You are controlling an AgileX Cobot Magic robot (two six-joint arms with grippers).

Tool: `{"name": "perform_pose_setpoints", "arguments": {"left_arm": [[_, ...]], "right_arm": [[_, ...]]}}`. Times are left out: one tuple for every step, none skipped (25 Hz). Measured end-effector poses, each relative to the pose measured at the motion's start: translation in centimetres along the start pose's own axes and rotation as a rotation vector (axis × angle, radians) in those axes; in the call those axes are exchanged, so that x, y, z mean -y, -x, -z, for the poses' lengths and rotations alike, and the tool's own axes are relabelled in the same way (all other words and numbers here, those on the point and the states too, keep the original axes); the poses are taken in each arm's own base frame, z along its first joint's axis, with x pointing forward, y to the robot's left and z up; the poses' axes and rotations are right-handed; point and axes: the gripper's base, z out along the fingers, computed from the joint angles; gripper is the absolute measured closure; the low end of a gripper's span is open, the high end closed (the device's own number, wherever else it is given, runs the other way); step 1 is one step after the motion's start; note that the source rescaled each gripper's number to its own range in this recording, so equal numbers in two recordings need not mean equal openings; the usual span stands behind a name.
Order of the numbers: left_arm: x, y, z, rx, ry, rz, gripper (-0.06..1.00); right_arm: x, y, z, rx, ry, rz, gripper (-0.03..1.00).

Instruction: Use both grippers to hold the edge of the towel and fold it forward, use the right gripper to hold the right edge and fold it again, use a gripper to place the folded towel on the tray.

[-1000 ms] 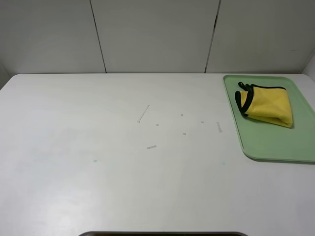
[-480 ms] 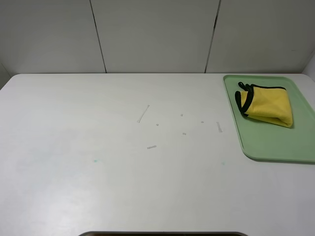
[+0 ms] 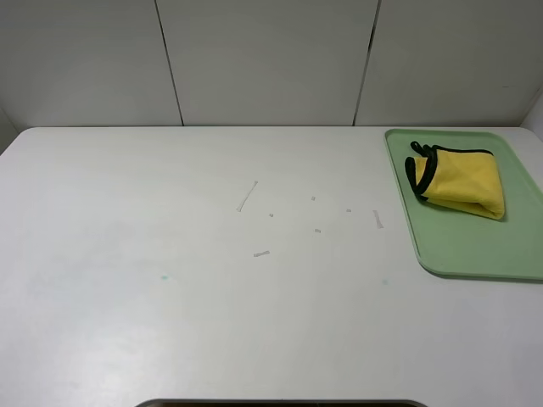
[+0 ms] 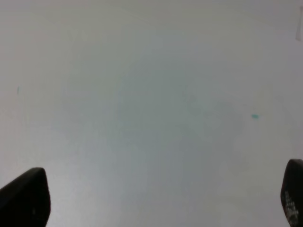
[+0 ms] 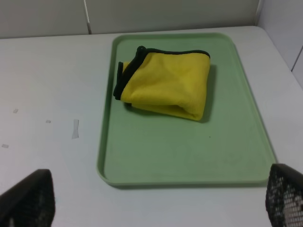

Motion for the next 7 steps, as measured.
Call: {"name": "perform_pose_setpoints", "arguments": {"left_arm": [[0.0, 0.0, 0.0, 0.0, 0.0, 0.0, -0.06], [0.0, 0.0, 0.0, 0.0, 0.0, 0.0, -0.06], [0.0, 0.0, 0.0, 0.0, 0.0, 0.0, -0.06], [0.0, 0.0, 0.0, 0.0, 0.0, 0.0, -0.06], [0.0, 0.0, 0.0, 0.0, 0.0, 0.0, -0.06], [0.0, 0.0, 0.0, 0.0, 0.0, 0.0, -0.06], [0.0, 0.0, 0.0, 0.0, 0.0, 0.0, -0.06]], "right_arm": [[0.0, 0.0, 0.0, 0.0, 0.0, 0.0, -0.03], [0.0, 0.0, 0.0, 0.0, 0.0, 0.0, -0.03], [0.0, 0.0, 0.0, 0.0, 0.0, 0.0, -0.03], [0.0, 0.0, 0.0, 0.0, 0.0, 0.0, -0.03], [0.0, 0.0, 0.0, 0.0, 0.0, 0.0, -0.03], [0.0, 0.0, 0.0, 0.0, 0.0, 0.0, -0.03], [0.0, 0.0, 0.0, 0.0, 0.0, 0.0, -0.03]]}}
